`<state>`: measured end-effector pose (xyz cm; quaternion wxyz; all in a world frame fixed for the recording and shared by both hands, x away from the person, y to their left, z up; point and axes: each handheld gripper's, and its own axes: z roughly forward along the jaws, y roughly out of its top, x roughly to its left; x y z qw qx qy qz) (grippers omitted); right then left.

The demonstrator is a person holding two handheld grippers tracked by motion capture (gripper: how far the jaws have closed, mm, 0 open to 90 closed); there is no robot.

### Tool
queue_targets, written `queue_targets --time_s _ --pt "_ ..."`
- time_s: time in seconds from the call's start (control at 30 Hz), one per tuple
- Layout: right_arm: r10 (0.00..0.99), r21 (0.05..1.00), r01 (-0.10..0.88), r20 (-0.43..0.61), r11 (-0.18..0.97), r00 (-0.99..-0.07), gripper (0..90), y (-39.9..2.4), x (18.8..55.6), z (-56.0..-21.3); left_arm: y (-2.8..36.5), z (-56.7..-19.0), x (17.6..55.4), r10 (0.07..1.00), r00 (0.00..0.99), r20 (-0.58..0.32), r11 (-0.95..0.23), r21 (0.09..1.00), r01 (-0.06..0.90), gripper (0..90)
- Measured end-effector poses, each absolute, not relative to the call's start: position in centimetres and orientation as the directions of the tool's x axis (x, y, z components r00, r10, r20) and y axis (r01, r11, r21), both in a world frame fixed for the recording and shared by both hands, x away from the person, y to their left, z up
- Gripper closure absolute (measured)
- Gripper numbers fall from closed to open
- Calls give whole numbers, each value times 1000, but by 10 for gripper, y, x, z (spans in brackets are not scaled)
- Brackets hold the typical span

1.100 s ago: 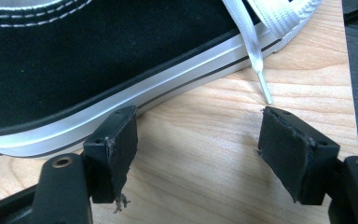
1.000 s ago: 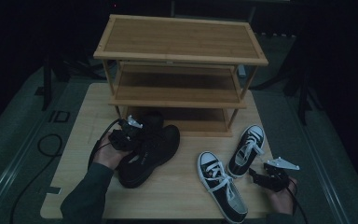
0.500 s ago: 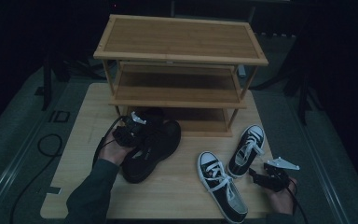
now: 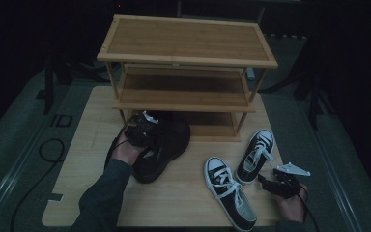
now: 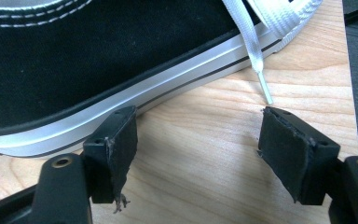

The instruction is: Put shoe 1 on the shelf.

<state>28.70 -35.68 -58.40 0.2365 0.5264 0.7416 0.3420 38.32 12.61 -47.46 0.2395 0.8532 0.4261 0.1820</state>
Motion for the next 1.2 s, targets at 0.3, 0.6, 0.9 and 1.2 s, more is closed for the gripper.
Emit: queue_targets --time_s 0.3,0.6,0.9,1.2 --pt "942 756 619 9 212 -334 276 -357 287 -584 116 -480 396 832 539 131 -511 558 653 851" --pt "942 756 619 9 212 -334 277 -357 287 -584 105 -481 404 853 501 146 -487 567 664 850" --pt "942 756 619 9 213 -335 276 -357 287 -584 98 -483 409 877 456 148 -451 579 679 848" --pt "942 756 619 9 213 -336 276 -357 287 -584 87 -482 415 904 400 152 -409 582 703 845"
